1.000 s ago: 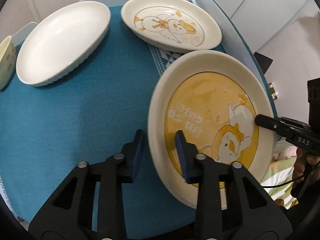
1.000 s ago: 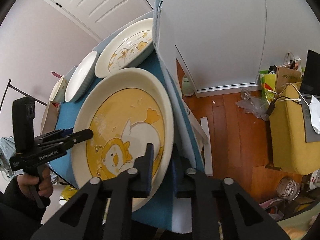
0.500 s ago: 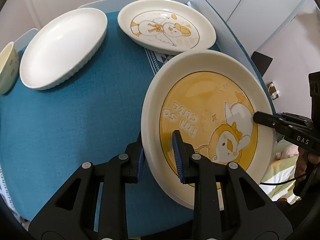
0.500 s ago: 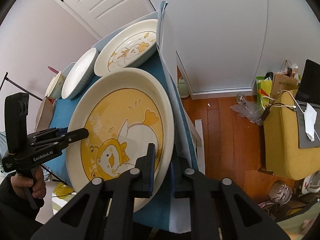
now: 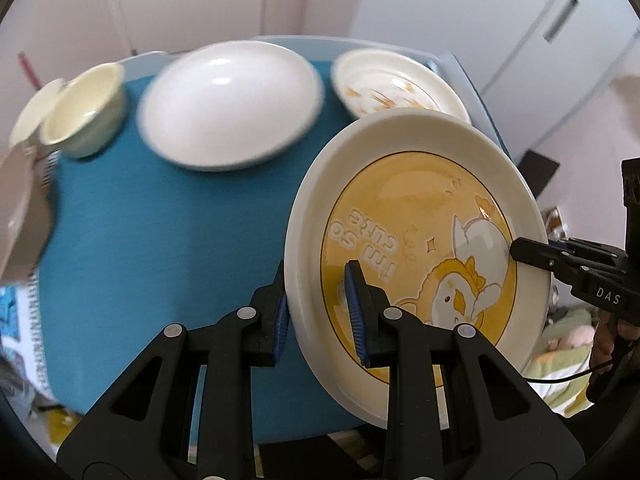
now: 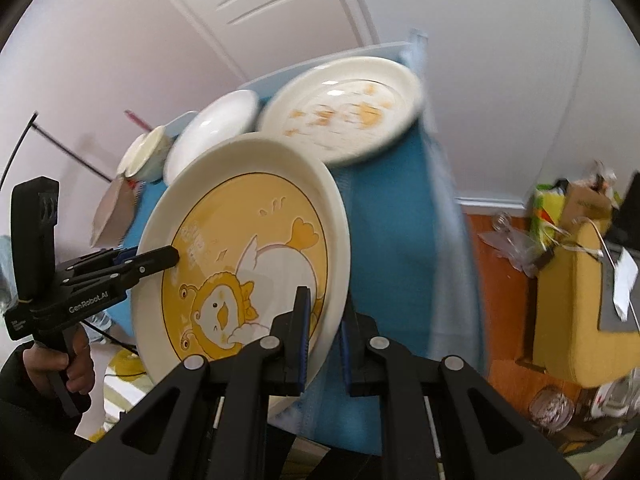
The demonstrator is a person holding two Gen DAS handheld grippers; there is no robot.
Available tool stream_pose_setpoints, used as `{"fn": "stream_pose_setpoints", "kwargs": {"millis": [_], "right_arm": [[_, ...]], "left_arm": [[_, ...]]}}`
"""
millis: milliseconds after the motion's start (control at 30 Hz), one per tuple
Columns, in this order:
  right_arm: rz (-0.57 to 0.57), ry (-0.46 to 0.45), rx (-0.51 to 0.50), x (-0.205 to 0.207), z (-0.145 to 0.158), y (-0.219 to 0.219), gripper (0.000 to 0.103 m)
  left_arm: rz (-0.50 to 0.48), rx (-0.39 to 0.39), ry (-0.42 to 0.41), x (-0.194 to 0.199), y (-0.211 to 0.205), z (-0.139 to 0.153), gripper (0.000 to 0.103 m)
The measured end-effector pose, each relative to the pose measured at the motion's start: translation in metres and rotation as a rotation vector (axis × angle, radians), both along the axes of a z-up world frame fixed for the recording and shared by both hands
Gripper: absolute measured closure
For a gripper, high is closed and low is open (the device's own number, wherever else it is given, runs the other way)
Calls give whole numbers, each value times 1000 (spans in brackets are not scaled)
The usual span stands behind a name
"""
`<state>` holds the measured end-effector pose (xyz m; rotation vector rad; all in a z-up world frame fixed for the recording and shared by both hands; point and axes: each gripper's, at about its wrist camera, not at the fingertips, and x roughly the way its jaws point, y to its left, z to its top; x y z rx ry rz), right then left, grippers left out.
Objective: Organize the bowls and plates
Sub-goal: 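Lift the yellow duck plate with the right tool toward the taupe dish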
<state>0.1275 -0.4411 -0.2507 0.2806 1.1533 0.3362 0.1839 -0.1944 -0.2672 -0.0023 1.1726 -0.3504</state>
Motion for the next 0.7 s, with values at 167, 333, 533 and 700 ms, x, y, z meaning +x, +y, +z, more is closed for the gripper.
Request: {"fn": "stream_pose_setpoints", "kwargs": {"millis": [167, 333, 533, 700], "right_arm": [[66, -28, 12, 14, 10, 50, 91], [131, -31, 17, 25, 10, 110, 91], [170, -6, 15, 35, -1, 177, 91], [185, 13, -6, 40, -16, 224, 91]], "left_arm": [[69, 7, -14, -2, 56, 11, 80], [128, 12, -5, -3, 124, 14, 80], [156, 20, 23, -7, 188, 3, 80], [175, 19, 53, -4, 236, -19, 80]]}}
